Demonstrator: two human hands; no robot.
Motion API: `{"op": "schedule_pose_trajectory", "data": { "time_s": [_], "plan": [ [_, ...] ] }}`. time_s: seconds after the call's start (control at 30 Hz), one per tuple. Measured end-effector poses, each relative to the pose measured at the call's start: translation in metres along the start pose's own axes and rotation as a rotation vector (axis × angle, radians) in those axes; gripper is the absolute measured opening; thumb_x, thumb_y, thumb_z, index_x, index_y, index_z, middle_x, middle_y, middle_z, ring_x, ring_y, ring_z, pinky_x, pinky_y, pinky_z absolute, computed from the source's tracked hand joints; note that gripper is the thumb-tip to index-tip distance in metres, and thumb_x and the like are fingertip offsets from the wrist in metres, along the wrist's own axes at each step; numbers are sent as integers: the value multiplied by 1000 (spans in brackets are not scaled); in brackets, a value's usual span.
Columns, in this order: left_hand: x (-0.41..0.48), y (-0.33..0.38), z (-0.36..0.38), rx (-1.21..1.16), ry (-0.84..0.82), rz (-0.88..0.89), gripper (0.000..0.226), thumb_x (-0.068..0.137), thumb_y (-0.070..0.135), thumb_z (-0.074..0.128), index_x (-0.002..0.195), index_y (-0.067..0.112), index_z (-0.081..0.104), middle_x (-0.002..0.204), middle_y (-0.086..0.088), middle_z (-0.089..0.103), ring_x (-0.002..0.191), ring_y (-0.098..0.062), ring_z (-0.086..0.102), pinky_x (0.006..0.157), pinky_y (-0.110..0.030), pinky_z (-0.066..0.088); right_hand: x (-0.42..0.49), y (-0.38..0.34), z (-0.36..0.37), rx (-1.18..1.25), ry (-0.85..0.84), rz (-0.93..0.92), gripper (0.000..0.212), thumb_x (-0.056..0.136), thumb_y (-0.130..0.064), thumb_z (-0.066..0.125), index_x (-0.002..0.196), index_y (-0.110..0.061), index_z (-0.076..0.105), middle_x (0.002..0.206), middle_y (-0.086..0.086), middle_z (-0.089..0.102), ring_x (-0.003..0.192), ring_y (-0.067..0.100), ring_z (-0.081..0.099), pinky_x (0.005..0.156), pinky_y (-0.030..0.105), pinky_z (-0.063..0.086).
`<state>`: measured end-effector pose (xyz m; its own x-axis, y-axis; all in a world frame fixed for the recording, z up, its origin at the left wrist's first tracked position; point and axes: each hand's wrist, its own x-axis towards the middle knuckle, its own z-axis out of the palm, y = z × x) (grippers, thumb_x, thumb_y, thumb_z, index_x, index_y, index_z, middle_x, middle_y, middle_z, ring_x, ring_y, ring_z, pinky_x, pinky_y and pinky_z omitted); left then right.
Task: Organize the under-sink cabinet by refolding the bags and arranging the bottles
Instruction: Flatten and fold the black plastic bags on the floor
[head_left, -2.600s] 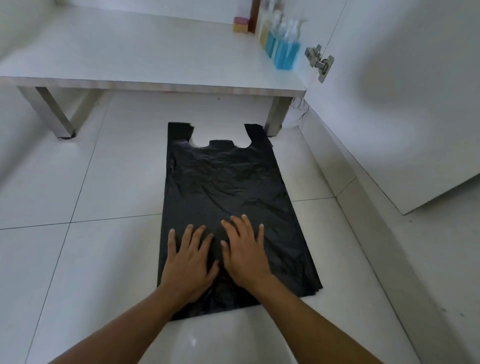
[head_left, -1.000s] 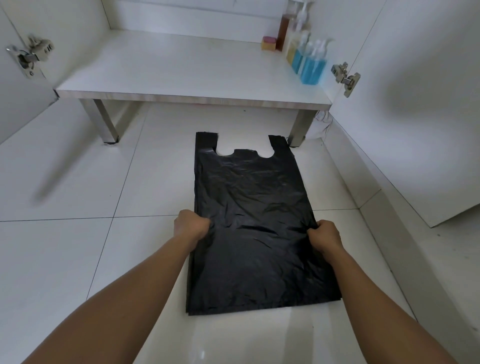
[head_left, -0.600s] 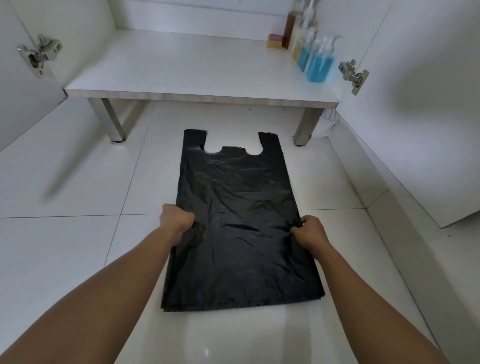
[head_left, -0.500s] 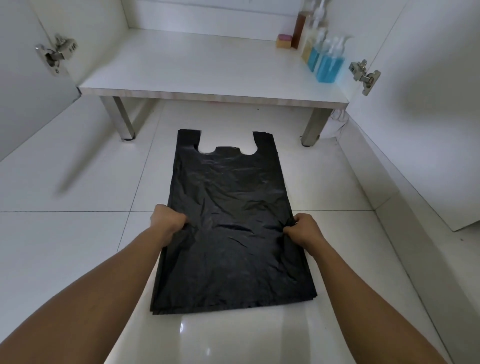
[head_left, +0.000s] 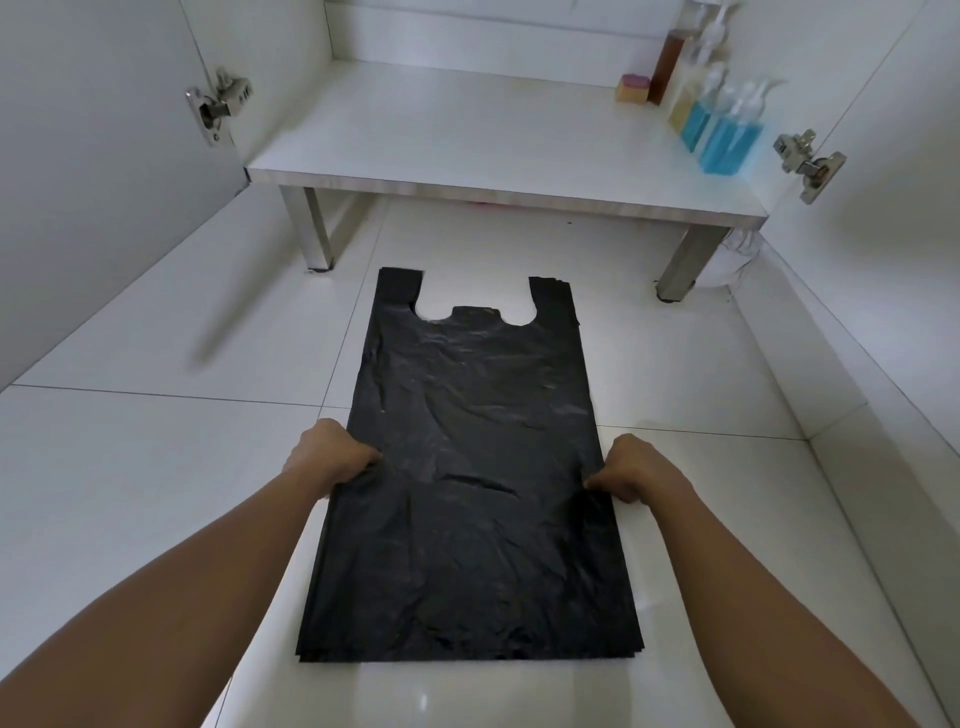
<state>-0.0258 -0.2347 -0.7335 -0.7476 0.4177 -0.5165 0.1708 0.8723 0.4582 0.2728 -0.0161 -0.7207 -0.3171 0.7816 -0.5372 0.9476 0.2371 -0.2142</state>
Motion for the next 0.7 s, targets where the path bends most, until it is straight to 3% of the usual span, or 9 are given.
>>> {"op": "schedule_pose_trajectory", "data": {
  "time_s": [0.07,0.17,0.3,0.4,0.47,0.53,0.6,0.7],
  "plan": [
    [-1,3,-5,138,17,40,54,73,54,76,102,10,63,97,-8,66,84,-27,64,80,-42,58,0,1,-7,-7,7,19,38,76,-38,79,73,-11,53,68,7,60,60,20,60,62,31,53],
    [2,17,-9,369,167,134,84,69,79,63,124,15,55,122,-10,60,114,-34,57,96,-51,49,13,-1,-20,33,48,1,44,77,-44,78,67,-10,53,63,7,58,57,21,59,59,30,50],
    [7,62,-3,468,263,382,85,82,75,55,141,15,43,145,-12,46,135,-36,41,107,-57,36,36,-24,-33,110,145,-105,42,82,-43,73,65,-14,47,67,5,53,59,20,54,55,27,39],
    [15,102,13,520,246,543,84,85,73,54,146,17,40,150,-11,41,140,-33,35,113,-56,32,59,-47,-41,183,199,-160,33,84,-36,68,68,-16,47,68,3,52,66,24,57,57,29,41],
    [23,126,27,573,242,642,82,86,73,50,147,18,40,152,-10,40,142,-32,33,115,-57,29,77,-61,-45,180,230,-201,22,85,-30,64,75,-15,52,75,4,55,76,26,60,62,31,46],
    [33,150,40,612,233,727,80,89,73,46,146,18,40,154,-10,37,144,-31,30,118,-58,24,98,-73,-49,168,270,-226,19,86,-28,61,97,-13,59,97,7,59,94,29,60,79,39,53],
    [48,170,53,612,232,761,78,90,72,44,145,17,42,155,-9,36,145,-31,28,118,-60,20,118,-84,-56,116,310,-214,30,90,-26,57,118,-15,58,119,9,55,113,32,52,94,47,48],
    [74,193,68,593,247,772,74,91,70,42,142,17,45,153,-9,38,144,-32,29,117,-62,20,155,-99,-72,62,369,-226,35,95,-17,52,129,-18,54,132,10,48,126,33,41,100,50,39]
  ]
}}
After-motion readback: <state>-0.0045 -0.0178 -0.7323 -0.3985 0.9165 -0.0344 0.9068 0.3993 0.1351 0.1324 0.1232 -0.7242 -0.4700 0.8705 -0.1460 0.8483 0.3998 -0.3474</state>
